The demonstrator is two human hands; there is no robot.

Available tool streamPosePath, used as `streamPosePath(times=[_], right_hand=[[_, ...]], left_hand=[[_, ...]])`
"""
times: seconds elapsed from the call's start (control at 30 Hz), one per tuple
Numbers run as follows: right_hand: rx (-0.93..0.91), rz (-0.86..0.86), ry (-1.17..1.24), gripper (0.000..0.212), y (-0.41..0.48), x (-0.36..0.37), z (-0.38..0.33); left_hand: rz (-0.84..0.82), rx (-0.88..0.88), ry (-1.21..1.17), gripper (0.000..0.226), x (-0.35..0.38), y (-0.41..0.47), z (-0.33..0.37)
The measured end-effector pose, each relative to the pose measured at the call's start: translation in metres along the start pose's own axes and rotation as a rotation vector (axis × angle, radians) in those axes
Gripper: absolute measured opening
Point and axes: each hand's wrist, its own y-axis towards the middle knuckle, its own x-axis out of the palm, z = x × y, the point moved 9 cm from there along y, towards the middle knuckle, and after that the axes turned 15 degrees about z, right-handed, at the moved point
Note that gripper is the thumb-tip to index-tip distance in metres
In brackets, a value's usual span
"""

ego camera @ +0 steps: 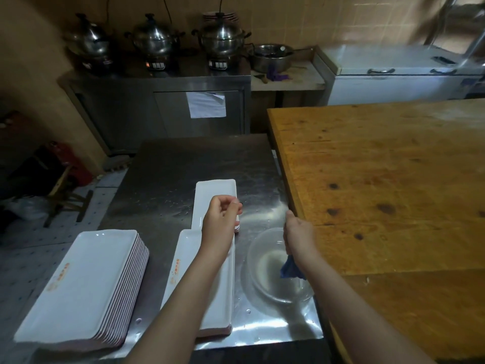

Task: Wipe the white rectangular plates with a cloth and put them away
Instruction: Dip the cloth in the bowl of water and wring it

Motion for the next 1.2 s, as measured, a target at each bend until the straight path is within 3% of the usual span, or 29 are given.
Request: streamPosePath(times=[0.3, 0.47, 0.57, 0.67, 0.73, 0.87, 1.0, 1.07, 1.13, 1.2], right_hand=[[0.011, 0.016, -0.043, 0.047, 0.006, 0.002, 0.006], [0.138, 0.012, 0.087, 0.048, 0.007, 0.0, 0.014], [0.252, -0.15, 0.236, 0.045, 0.001, 0.01, 0.014], [0.382, -0.387, 0.389, 0.027, -0.009, 0.019, 0.01], [0.365, -0.481, 0.467, 0.006, -0.011, 0.018, 0.003], [0.268, -0.49, 0.443, 0.037, -0.007, 0.011, 0.003], [0.231, -0.423, 0.468, 0.029, 0.0, 0.007, 0.005], [0.238, -0.469, 0.483, 0.023, -0.003, 0.007, 0.006], [0.244, -0.575, 0.395, 0.02, -0.011, 0.012, 0.008], [0.224, -0.57, 0.247, 0.019, -0.01, 0.012, 0.013]], left_hand=[[0.024, -0.035, 0.023, 0.015, -0.004, -0.005, -0.004], [0.03, -0.037, 0.03, 0.016, -0.006, -0.006, -0.009], [0.038, -0.053, 0.025, 0.016, -0.007, -0.005, -0.013], [0.049, -0.069, 0.019, 0.016, -0.009, -0.004, -0.017], [0.057, -0.083, 0.002, 0.016, -0.01, -0.003, -0.019], [0.078, -0.102, 0.002, 0.016, -0.014, 0.0, -0.022], [0.069, -0.094, 0.034, 0.015, -0.011, 0.003, -0.023], [0.063, -0.085, 0.036, 0.015, -0.01, 0.004, -0.022], [0.065, -0.076, 0.041, 0.015, -0.011, 0.005, -0.02], [0.067, -0.079, 0.043, 0.015, -0.012, 0.005, -0.02]])
